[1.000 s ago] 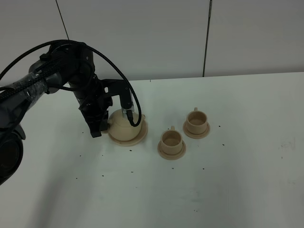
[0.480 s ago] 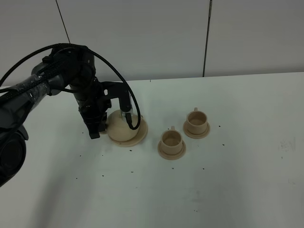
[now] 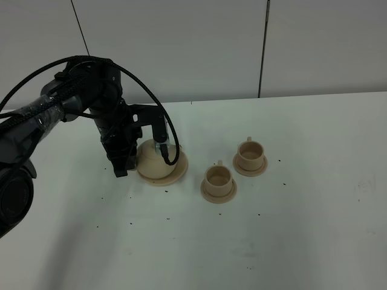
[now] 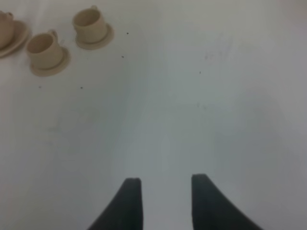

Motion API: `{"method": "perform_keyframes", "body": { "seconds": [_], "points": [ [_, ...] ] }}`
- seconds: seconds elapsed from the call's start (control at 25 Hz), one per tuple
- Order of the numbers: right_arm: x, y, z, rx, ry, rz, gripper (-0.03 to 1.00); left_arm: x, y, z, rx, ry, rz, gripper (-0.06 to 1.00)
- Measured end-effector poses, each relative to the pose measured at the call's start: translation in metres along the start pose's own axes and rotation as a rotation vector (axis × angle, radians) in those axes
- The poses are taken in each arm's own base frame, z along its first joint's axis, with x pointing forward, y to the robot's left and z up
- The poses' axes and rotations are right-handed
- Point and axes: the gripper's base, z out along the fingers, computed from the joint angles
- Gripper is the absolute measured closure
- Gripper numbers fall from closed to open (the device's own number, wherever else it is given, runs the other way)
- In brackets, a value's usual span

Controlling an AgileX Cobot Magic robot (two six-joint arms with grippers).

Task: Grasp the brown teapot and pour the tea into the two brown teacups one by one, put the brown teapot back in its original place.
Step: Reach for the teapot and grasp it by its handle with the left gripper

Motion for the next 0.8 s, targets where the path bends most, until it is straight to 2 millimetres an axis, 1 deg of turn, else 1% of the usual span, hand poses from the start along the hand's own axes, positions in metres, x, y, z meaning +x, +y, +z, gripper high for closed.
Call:
{"method": "perform_keyframes", "body": {
  "seconds": [0.16,0.8],
  "points": [
    [0.0,0.0,0.0,0.0,0.0,0.0,0.72,0.0002,-0.0007,0.0,0.007,0.002,-0.001,0.62],
    [0.0,0.0,0.0,0.0,0.0,0.0,0.72,0.0003,-0.0005,-0.0031,0.004,0.001,-0.003,0.61]
  ]
}}
